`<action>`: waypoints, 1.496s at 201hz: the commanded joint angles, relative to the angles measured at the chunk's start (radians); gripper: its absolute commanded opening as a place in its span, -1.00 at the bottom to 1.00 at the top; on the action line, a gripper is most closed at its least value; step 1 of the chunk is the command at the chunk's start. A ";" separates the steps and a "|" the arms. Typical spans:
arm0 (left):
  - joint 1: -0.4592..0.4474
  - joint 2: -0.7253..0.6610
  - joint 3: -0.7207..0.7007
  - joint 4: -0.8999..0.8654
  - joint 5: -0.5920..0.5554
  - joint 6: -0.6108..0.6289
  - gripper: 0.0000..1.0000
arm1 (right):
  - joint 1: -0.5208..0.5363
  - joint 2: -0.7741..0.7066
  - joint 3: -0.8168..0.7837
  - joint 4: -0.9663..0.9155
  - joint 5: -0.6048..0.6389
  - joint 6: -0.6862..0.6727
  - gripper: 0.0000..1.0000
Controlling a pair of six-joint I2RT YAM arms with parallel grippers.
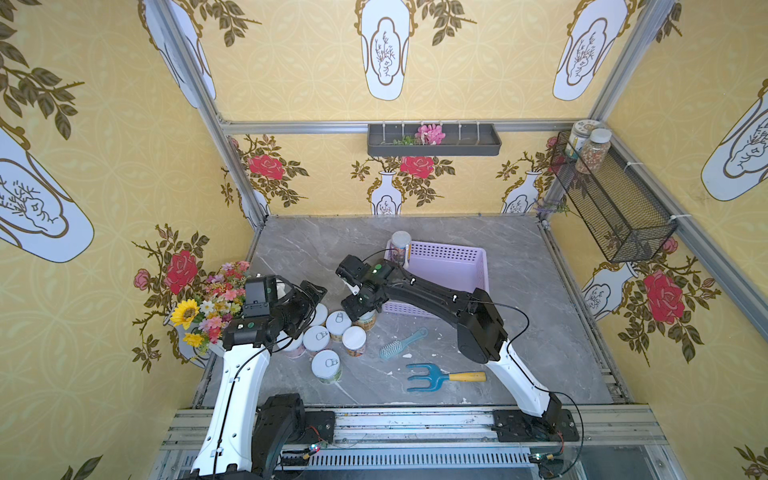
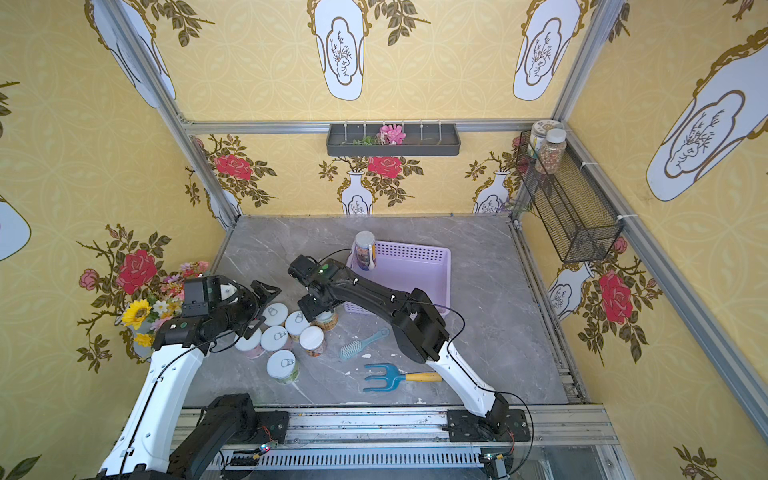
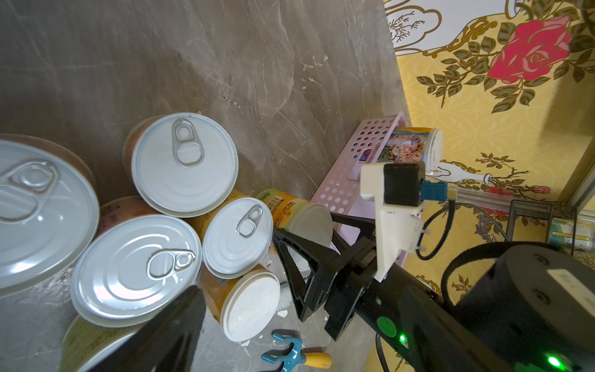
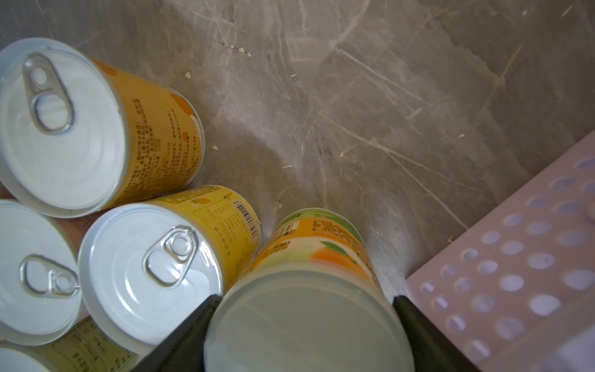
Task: Put the canned food in the basket
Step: Pick up the canned food from the center of the board, then place the canned food in the basket.
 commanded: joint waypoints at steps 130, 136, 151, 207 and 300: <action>-0.053 0.052 0.107 -0.049 -0.079 0.138 1.00 | -0.032 -0.260 -0.108 0.127 -0.088 0.041 0.38; -0.078 0.054 0.102 -0.034 -0.087 0.129 1.00 | -0.038 -0.274 -0.127 0.139 -0.080 0.039 0.38; -0.152 0.067 0.097 0.000 -0.111 0.104 1.00 | -0.063 -0.313 -0.183 0.172 -0.071 0.029 0.38; -0.329 0.122 0.054 0.134 -0.118 0.046 1.00 | -0.146 -0.371 -0.288 0.202 0.027 -0.045 0.37; -0.499 0.066 -0.125 0.410 -0.137 -0.074 1.00 | -0.198 -0.285 -0.254 0.224 0.131 -0.148 0.36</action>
